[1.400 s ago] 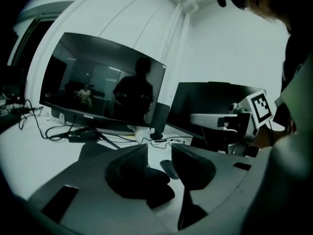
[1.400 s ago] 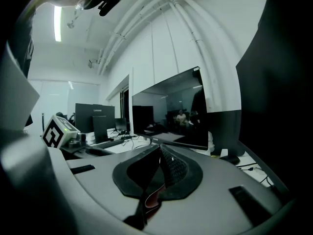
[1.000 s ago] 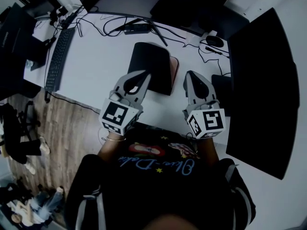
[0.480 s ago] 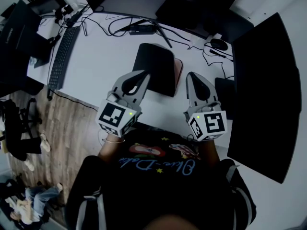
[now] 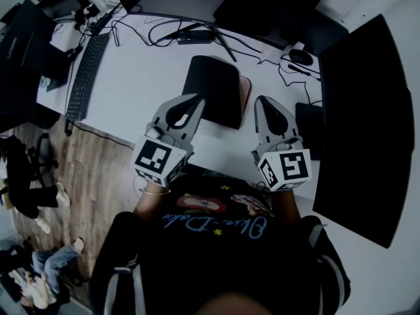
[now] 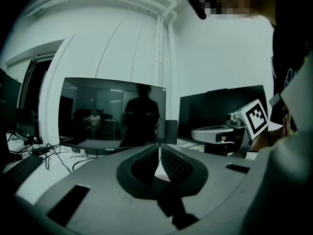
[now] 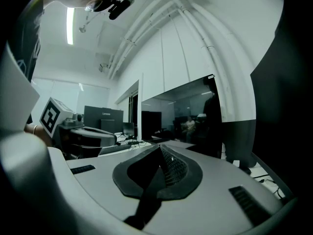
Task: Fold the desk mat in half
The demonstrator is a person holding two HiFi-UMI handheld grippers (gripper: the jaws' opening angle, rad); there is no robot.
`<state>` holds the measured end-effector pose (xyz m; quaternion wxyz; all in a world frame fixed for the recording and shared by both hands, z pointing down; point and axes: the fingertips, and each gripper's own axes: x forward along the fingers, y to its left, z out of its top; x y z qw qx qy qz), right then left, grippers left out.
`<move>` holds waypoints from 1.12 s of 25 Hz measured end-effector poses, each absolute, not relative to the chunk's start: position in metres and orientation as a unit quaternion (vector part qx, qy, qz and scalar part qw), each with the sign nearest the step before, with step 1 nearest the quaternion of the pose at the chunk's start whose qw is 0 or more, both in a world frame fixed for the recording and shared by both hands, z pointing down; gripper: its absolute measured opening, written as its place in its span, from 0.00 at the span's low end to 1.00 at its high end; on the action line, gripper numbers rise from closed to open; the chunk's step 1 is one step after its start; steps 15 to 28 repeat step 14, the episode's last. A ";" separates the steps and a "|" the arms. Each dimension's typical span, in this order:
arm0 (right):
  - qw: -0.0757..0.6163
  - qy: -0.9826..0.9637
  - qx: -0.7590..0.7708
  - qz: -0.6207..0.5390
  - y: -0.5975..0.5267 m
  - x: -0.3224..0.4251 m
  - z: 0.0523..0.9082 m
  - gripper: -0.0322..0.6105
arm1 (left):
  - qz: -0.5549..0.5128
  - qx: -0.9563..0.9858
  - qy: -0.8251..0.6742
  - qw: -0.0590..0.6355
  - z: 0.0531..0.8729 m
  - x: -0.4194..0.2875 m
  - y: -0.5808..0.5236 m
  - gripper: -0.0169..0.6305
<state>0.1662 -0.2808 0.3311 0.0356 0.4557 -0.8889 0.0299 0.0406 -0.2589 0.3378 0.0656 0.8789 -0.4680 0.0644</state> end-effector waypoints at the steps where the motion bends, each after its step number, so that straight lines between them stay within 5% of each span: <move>1: 0.036 -0.889 0.455 0.030 -0.281 0.166 0.331 0.05 | 0.064 0.879 -0.468 0.066 0.338 0.040 -0.259 0.05; 28: 0.034 -0.891 0.453 0.029 -0.276 0.161 0.329 0.05 | 0.059 0.876 -0.473 0.069 0.337 0.034 -0.255 0.05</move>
